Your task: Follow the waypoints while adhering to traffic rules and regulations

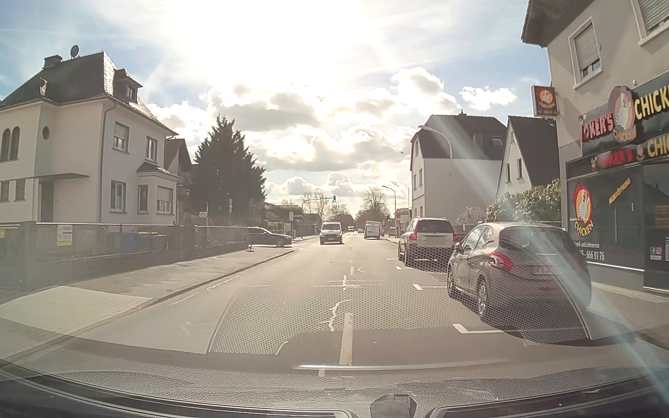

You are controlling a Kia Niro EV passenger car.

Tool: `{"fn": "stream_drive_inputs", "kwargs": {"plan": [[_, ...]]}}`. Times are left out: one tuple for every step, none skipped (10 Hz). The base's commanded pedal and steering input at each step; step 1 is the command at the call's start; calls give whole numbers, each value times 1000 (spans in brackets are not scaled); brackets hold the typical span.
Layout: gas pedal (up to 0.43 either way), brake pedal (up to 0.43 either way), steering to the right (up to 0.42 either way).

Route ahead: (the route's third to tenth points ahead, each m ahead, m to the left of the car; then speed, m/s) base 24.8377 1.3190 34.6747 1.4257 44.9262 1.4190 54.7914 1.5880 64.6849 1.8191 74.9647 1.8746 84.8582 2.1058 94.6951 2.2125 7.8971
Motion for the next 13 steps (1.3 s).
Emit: {"fn": "stream_drive_inputs", "kwargs": {"plan": [[87, 0, 2], [87, 0, 2], [87, 0, 2], [87, 0, 2], [87, 0, 2], [87, 0, 2], [87, 0, 2], [87, 0, 2], [87, 0, 2], [87, 0, 2], [87, 0, 2], [87, 0, 2], [87, 0, 2]]}}
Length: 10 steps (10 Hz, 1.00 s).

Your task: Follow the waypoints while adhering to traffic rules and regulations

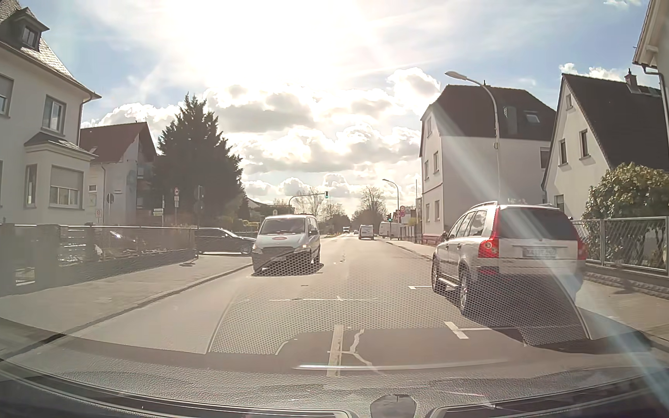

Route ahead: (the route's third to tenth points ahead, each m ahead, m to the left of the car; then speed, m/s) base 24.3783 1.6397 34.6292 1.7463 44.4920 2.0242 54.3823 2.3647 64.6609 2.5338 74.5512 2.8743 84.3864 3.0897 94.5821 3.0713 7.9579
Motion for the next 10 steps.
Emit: {"fn": "stream_drive_inputs", "kwargs": {"plan": [[87, 0, 2], [87, 0, 2], [87, 0, 2], [87, 0, 2], [87, 0, 2], [87, 0, 2], [87, 0, 2], [87, 0, 2], [87, 0, 2], [87, 0, 2]]}}
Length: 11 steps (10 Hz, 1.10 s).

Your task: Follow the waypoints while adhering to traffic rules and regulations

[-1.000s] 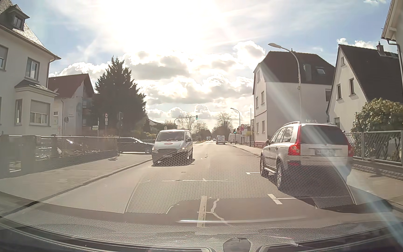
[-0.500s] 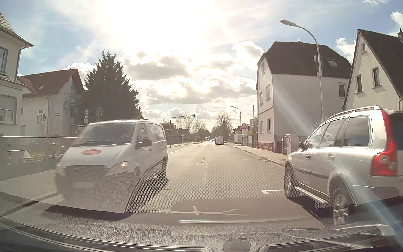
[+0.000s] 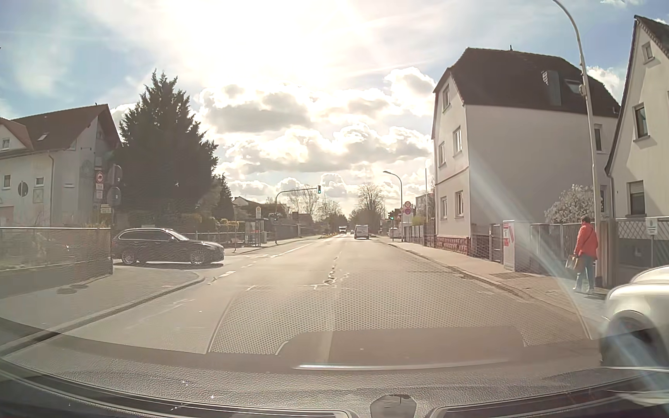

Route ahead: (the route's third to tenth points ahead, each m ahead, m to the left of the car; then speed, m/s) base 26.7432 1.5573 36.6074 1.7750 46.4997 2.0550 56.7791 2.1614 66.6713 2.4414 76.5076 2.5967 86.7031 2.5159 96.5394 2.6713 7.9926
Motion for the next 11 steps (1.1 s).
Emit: {"fn": "stream_drive_inputs", "kwargs": {"plan": [[87, 0, 3], [87, 0, 5], [87, 0, 7], [87, 0, 8], [87, 0, 10], [87, 0, 11], [87, 0, 11], [59, 0, 11], [47, 0, 11], [47, 0, 11], [47, 0, 11]]}}
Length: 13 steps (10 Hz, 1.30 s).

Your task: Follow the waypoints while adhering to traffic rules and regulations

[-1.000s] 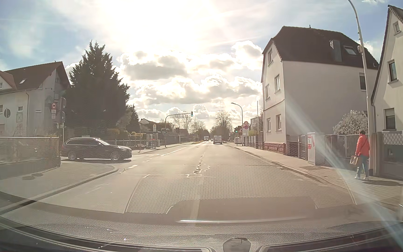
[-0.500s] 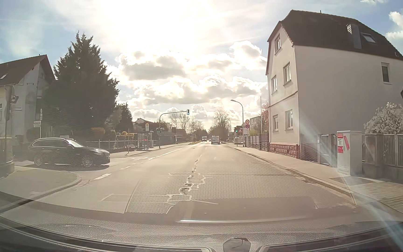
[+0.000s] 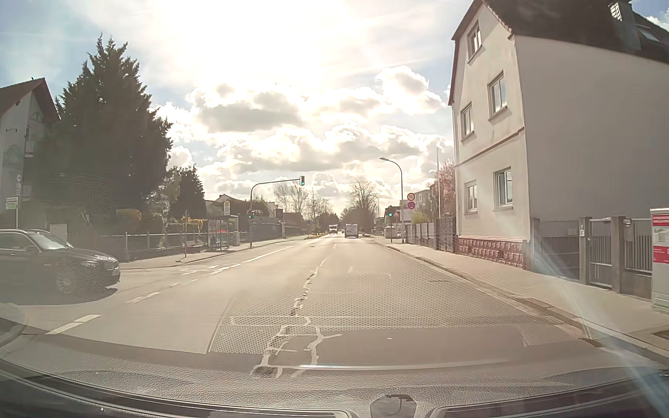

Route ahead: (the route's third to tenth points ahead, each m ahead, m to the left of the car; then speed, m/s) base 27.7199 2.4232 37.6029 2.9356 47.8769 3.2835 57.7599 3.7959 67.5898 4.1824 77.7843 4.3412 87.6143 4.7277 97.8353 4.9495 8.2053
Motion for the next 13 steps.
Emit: {"fn": "stream_drive_inputs", "kwargs": {"plan": [[47, 0, 11], [47, 0, 11], [47, 0, 11], [47, 0, 11], [47, 0, 11], [47, 0, 10], [47, 0, 10], [59, 0, 9], [59, 0, 8], [59, 0, 7], [59, 0, 7], [59, 0, 7], [59, 0, 6]]}}
